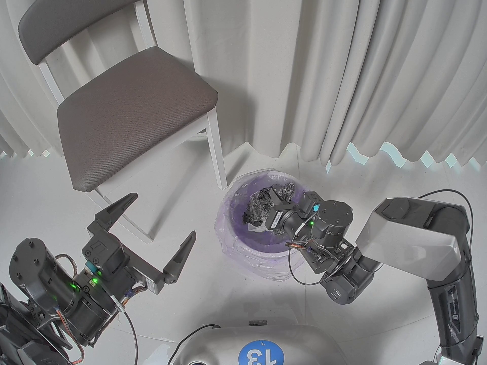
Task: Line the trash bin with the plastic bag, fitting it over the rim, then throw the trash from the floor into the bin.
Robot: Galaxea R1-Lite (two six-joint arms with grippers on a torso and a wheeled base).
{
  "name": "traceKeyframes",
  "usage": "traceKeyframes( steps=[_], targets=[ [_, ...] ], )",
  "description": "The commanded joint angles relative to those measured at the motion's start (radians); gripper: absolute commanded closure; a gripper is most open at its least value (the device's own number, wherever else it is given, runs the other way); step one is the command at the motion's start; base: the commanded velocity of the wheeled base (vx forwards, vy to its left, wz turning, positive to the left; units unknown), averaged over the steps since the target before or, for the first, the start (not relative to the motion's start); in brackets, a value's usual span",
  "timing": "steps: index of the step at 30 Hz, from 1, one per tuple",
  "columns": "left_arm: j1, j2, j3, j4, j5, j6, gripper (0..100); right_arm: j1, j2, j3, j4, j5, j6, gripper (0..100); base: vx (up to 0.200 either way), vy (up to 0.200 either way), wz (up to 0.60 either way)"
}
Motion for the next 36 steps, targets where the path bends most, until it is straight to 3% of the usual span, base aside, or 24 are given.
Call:
traceKeyframes(
  steps=[1,16,29,36],
  targets=[
    [0.0,0.002,0.001,-0.016,0.0,0.0,0,-0.025,0.083,-0.042,-0.004,0.0,0.001,100,0.0,0.0,0.0],
    [-0.003,0.01,0.008,-0.016,0.0,0.0,0,-0.062,0.175,-0.132,0.007,0.0,0.001,100,0.0,0.0,0.0],
    [-0.017,0.011,0.01,-0.016,0.0,0.0,0,0.006,-0.12,0.093,0.045,-0.005,-0.016,100,0.0,0.0,0.0],
    [-0.017,0.014,0.01,-0.016,0.0,0.0,0,0.018,-0.138,0.1,0.031,-0.005,-0.018,100,0.0,0.0,0.0]
  ],
)
